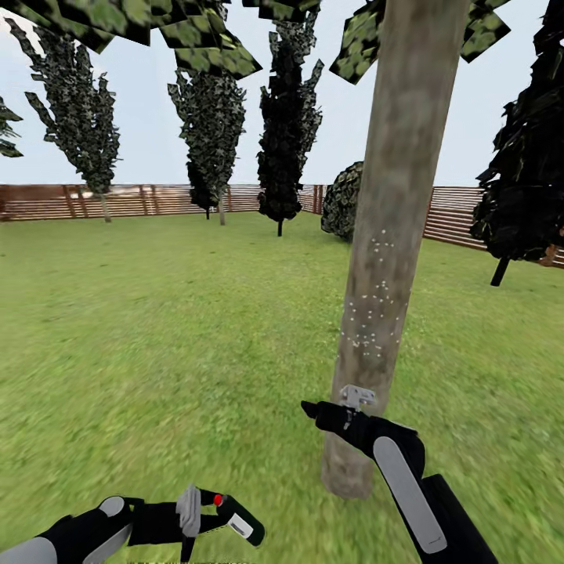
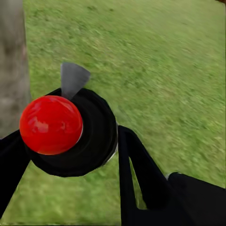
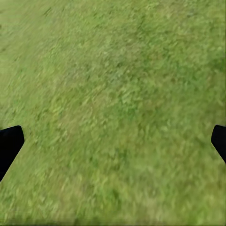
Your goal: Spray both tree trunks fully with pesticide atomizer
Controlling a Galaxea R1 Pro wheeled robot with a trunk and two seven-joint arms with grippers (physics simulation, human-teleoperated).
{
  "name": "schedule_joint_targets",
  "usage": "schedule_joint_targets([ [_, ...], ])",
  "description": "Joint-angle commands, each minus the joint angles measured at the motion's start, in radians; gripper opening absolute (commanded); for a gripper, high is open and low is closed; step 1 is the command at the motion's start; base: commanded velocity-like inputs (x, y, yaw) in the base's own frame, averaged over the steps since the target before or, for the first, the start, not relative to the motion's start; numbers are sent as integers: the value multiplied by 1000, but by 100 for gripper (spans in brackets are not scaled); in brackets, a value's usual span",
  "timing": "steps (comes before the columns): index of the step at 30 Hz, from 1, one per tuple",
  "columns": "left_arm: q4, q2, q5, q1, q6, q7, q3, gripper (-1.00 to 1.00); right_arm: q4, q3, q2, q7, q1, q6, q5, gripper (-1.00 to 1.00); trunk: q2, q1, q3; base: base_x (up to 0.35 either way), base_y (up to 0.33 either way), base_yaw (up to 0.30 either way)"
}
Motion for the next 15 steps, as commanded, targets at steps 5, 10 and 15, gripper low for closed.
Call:
schedule_joint_targets([
  [5, -7, -4, 61, -2, 107, 250, -5, -100, 7, 65, 4, -39, -1, 2, -8, 100, -2, 1, -2, 0, 0, 288],
  [10, -4, -10, 111, -3, 159, 537, -5, -100, 15, 204, 4, -192, 0, -130, -9, 100, -2, 1, -2, 0, 0, 288],
  [15, -15, -15, 146, -3, 168, 884, -5, -100, 37, 396, 1, -396, -1, -271, -8, 100, -2, 1, -2, 0, 0, 288],
])
